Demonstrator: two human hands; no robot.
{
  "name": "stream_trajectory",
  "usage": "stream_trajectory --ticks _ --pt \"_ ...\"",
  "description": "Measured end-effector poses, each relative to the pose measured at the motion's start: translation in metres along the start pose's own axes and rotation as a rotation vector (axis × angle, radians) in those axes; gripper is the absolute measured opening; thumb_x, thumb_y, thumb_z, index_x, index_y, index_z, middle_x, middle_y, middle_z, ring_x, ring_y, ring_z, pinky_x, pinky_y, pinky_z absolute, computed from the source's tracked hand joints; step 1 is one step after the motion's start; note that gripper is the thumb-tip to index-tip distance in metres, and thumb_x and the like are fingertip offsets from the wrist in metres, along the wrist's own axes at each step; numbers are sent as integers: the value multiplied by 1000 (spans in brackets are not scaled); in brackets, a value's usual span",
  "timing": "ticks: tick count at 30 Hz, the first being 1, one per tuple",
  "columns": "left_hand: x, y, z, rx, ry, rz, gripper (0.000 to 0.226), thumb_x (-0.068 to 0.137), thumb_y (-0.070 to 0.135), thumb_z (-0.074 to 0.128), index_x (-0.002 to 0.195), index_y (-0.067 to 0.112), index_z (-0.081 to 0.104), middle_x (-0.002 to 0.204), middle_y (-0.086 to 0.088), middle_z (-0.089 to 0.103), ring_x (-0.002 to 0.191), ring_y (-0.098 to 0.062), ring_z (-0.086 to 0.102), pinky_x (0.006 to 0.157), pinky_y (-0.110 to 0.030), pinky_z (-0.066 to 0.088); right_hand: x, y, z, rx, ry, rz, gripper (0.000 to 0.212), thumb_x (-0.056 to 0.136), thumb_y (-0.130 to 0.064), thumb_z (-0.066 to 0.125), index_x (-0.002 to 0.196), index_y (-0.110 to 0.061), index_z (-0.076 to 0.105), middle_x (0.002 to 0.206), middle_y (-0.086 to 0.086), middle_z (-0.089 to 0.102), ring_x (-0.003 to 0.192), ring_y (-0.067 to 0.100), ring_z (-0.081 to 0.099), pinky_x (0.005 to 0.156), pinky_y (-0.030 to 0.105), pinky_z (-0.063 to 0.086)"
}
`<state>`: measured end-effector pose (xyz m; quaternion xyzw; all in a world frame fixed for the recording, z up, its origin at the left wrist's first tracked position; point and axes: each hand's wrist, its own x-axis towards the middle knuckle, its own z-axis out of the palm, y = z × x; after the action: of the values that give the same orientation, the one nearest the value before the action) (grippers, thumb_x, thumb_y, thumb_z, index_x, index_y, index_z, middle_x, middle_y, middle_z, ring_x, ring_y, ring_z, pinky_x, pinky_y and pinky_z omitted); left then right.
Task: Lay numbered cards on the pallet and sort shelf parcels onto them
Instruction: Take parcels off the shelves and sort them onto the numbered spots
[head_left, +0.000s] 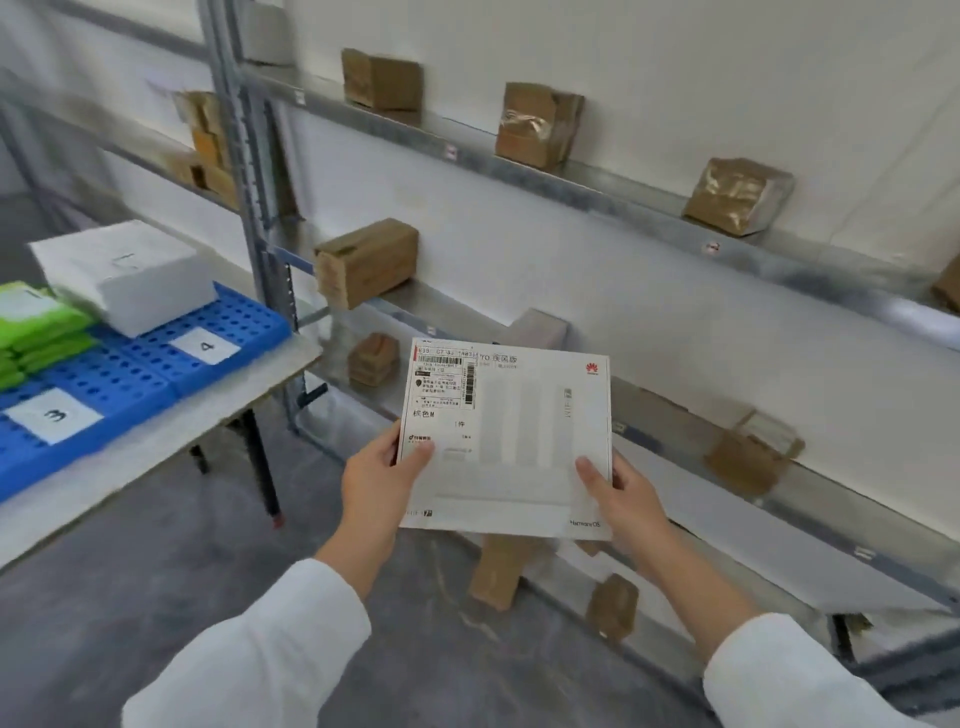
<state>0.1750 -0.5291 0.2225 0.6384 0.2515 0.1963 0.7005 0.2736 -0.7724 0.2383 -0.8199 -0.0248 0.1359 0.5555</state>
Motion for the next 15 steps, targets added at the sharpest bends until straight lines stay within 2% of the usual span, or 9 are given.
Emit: stream_trajectory --ticks 3,5,8,10,13,15 --pt "29 10 -58 7 86 17 30 88 21 66 107 44 68 99 26 71 91 1 67 74 -22 53 23 -33 65 -30 -80 -32 37 92 -48 54 129 -44 49 119 -12 64 105 17 62 92 44 54" --pt "44 16 -91 -2 117 16 33 89 20 65 105 49 66 101 26 70 91 2 67 76 -24 55 35 -49 103 -37 -133 -38 39 93 -47 54 131 -40 49 121 -10 64 107 18 62 93 44 53" --pt "63 22 -131 1 166 16 34 89 20 66 115 41 66 103 26 70 94 1 67 79 -30 57 49 -65 150 -37 -176 -54 37 94 -44 54 130 -36 50 121 -8 64 106 18 62 91 43 54" --pt "73 24 -151 14 198 22 34 89 21 65 117 41 66 102 27 69 93 1 67 77 -32 58 57 -73 175 -36 -194 -61 36 94 -44 55 129 -36 52 119 -9 65 102 16 63 84 38 55" --pt "83 23 -175 19 230 19 33 88 21 64 102 52 66 104 24 70 95 -6 69 79 -40 58 66 -86 203 -21 -239 -83 31 94 -42 56 124 -38 54 112 -14 67 94 8 65 68 22 52" --pt "93 23 -186 13 263 5 32 89 20 64 99 51 65 104 21 71 94 -10 69 79 -44 58 76 -94 218 -32 -266 -101 28 93 -41 57 121 -38 56 112 -13 68 94 8 66 68 22 53"
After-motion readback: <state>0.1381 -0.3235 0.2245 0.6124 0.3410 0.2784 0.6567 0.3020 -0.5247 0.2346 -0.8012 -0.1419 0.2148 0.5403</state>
